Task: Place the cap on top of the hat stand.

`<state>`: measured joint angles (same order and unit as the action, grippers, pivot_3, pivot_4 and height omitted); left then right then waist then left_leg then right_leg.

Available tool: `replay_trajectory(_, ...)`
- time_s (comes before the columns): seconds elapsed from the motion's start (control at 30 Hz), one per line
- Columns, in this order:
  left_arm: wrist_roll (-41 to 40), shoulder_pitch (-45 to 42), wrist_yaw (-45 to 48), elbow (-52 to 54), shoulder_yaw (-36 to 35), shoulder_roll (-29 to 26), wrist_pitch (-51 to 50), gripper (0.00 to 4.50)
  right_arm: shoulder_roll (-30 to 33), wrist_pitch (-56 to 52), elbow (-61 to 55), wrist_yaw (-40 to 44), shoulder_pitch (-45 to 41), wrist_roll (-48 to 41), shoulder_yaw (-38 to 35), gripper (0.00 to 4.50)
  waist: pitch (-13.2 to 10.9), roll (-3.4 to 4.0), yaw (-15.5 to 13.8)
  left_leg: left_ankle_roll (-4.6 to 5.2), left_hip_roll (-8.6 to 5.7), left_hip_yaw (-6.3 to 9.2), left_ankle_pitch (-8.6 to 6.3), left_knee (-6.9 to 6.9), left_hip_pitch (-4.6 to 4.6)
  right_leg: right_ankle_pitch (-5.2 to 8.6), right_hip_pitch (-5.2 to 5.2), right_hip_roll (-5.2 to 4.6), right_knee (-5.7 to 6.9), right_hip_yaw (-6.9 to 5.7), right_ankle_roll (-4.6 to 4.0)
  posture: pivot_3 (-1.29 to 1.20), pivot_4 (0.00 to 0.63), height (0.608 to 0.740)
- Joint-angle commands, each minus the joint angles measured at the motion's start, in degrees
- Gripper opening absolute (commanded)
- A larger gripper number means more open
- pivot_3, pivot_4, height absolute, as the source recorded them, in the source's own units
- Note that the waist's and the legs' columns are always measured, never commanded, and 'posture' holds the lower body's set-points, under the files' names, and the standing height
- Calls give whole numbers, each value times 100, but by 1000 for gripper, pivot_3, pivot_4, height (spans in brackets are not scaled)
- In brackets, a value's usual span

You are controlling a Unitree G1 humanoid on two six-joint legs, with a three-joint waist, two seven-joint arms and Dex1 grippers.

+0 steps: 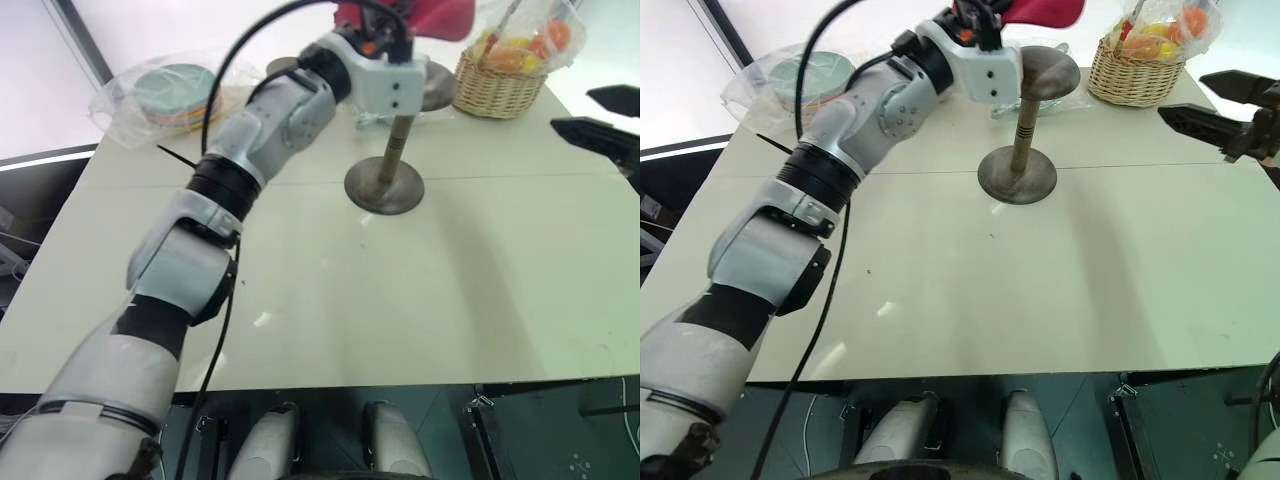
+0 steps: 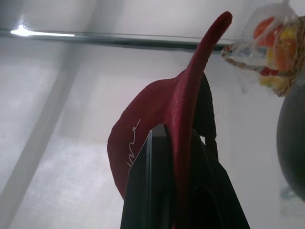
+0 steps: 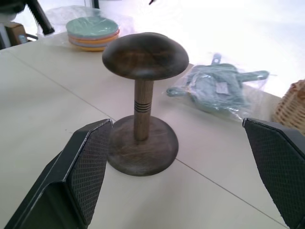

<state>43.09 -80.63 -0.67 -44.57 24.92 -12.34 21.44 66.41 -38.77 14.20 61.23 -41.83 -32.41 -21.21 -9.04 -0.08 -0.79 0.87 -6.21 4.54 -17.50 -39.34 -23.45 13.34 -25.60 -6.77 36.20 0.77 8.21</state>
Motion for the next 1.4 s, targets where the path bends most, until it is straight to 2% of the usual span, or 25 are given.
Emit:
replay_trajectory(0.03,-81,263,411,701,96,155,-282,34,203,-80,-283,-12,44,-125,-335,4500,0,1,2,0,1,0,0,0,0,0,0,0,0,0,0,0,150,740)
replay_trajectory(0.2,51,705,1005,1147,350,295,-612,34,217,-202,-480,-80,307,-166,-589,4500,1,3,0,-1,1,-2,0,0,2,0,-1,0,1,3,0,0,150,740)
replay_trajectory(0.6,390,1256,1750,1721,801,346,-1190,34,139,-313,-712,-225,792,-273,-969,4500,4,7,-147,0,0,-2,0,-18,9,0,11,0,6,4,0,0,150,740)
replay_trajectory(0.8,148,1800,2551,2351,889,457,-1368,34,102,-275,-717,-255,858,-283,-972,4500,6,10,-161,2,-1,2,-1,-48,7,-3,26,-1,7,3,5,0,150,740)
replay_trajectory(1.2,77,1816,2541,2341,775,602,-1453,34,158,-220,-609,-183,861,-305,-948,4500,9,15,-158,4,0,2,-3,-53,7,-4,26,0,11,3,6,0,150,740)
replay_trajectory(1.3,41,1819,2499,2332,754,632,-1432,1066,153,-191,-580,-176,863,-294,-933,4500,9,15,-158,4,0,2,-3,-53,6,-4,26,0,11,3,6,0,150,740)
replay_trajectory(1.4,23,1795,2491,2316,749,648,-1423,2520,144,-156,-550,-168,866,-276,-915,4500,9,15,-150,4,0,1,-3,-53,6,-4,24,0,11,3,6,0,150,740)
